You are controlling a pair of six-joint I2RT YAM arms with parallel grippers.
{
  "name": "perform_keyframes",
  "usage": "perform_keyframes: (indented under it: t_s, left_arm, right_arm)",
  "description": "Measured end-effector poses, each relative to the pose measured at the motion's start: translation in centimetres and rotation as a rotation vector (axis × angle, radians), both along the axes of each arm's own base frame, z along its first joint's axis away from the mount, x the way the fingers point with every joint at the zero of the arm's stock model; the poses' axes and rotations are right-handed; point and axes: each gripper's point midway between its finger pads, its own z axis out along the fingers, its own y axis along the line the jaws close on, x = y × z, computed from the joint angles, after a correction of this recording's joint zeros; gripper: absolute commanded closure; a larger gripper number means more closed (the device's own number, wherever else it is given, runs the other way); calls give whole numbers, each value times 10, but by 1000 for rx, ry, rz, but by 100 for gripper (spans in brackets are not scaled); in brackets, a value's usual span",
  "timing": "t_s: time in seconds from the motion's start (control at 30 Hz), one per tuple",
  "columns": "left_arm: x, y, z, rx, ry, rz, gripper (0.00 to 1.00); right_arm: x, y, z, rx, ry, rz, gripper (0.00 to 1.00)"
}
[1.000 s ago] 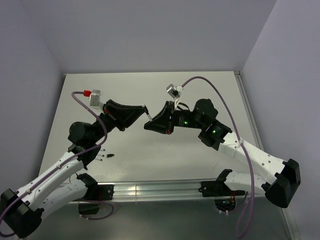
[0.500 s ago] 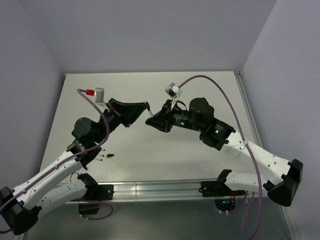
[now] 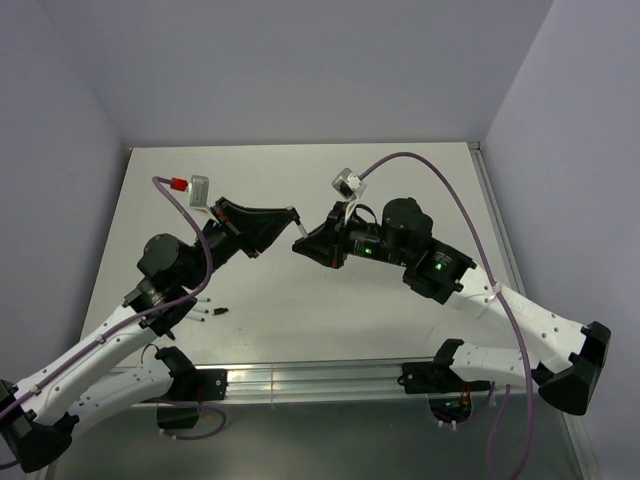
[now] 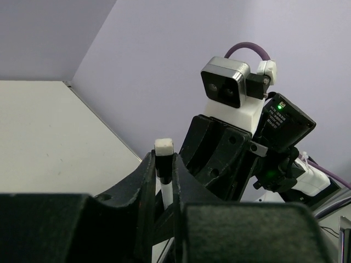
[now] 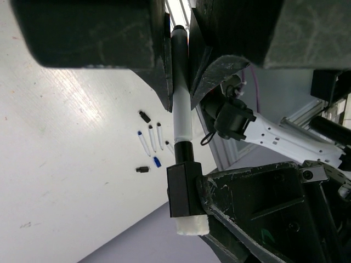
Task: Insert the pens into the pen caps
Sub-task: Press the pen cap onto the pen.
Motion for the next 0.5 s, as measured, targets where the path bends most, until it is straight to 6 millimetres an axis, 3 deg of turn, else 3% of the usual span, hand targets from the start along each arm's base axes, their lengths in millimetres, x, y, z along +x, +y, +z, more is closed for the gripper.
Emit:
perform_keyframes:
  t_s: [0.1, 0.2, 0.37, 0.5]
  left_arm:
    - [-4, 0, 1, 23, -1, -9, 69]
    - [-15, -4, -12, 82, 18, -48, 52]
    - [-17, 0, -14, 134, 25, -36, 46]
    - [-15, 10, -3, 146, 4, 13, 38]
  right_arm:
    - [-1, 0, 7, 20, -13, 2, 100]
    - [13, -6, 33, 86, -69, -52, 100]
    - [13, -11, 66, 171, -138, -75, 100]
    - [12, -13, 77, 200, -160, -73, 100]
